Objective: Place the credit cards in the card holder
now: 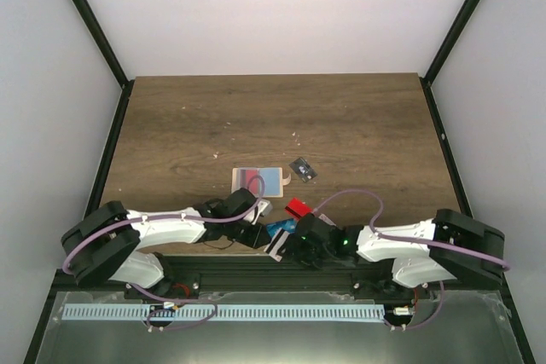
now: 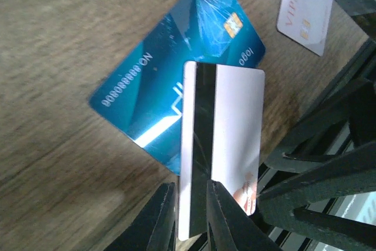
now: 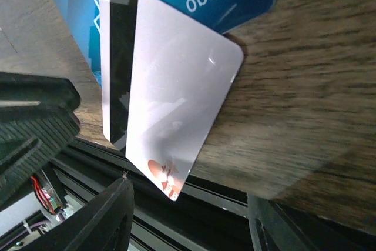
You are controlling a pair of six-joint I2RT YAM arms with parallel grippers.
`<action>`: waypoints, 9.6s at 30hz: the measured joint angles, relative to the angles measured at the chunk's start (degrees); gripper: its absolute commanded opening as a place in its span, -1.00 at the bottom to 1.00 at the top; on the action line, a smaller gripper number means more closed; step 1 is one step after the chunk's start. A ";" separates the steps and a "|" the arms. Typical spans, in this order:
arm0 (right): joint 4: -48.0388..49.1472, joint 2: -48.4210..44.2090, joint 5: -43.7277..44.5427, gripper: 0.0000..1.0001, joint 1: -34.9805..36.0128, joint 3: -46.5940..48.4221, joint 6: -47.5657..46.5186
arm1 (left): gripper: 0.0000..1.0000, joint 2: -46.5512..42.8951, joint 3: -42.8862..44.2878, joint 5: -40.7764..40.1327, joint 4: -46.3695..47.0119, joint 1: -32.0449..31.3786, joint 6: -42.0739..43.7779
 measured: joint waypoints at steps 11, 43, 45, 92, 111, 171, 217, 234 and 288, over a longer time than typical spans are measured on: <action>8.39 1.90 1.57 -0.22 0.72 -2.64 3.37 | -0.65 1.66 -2.23 2.25 5.79 -2.67 -2.10; 20.02 5.57 0.52 -0.39 0.87 -5.99 5.88 | -0.38 -5.31 1.92 -8.94 -3.04 -3.43 -2.99; 20.09 5.60 0.50 -0.39 0.85 -6.01 6.05 | -0.33 -2.84 2.12 -9.53 -4.02 -3.43 -2.56; 5.18 -14.38 -8.48 -0.99 -23.12 5.09 -30.51 | -0.04 -20.46 7.30 -2.32 -5.22 15.56 4.63; 9.51 -8.50 -40.15 -0.99 -28.06 11.54 -53.37 | -0.92 -17.18 2.78 23.91 20.57 18.18 1.25; -13.73 30.53 7.15 -0.99 -29.00 37.55 -57.18 | -0.92 18.34 21.92 4.50 0.28 30.25 8.11; -10.10 28.30 2.38 -0.99 -29.38 32.46 -55.91 | -0.92 21.97 26.60 12.46 -6.93 32.09 7.56; -11.28 28.37 2.40 -0.99 -29.38 32.96 -55.93 | -0.92 22.12 25.79 10.80 -5.73 32.52 8.37; -9.86 29.86 1.86 -0.99 -29.38 34.05 -55.93 | -0.92 21.20 21.35 4.98 8.24 33.18 8.44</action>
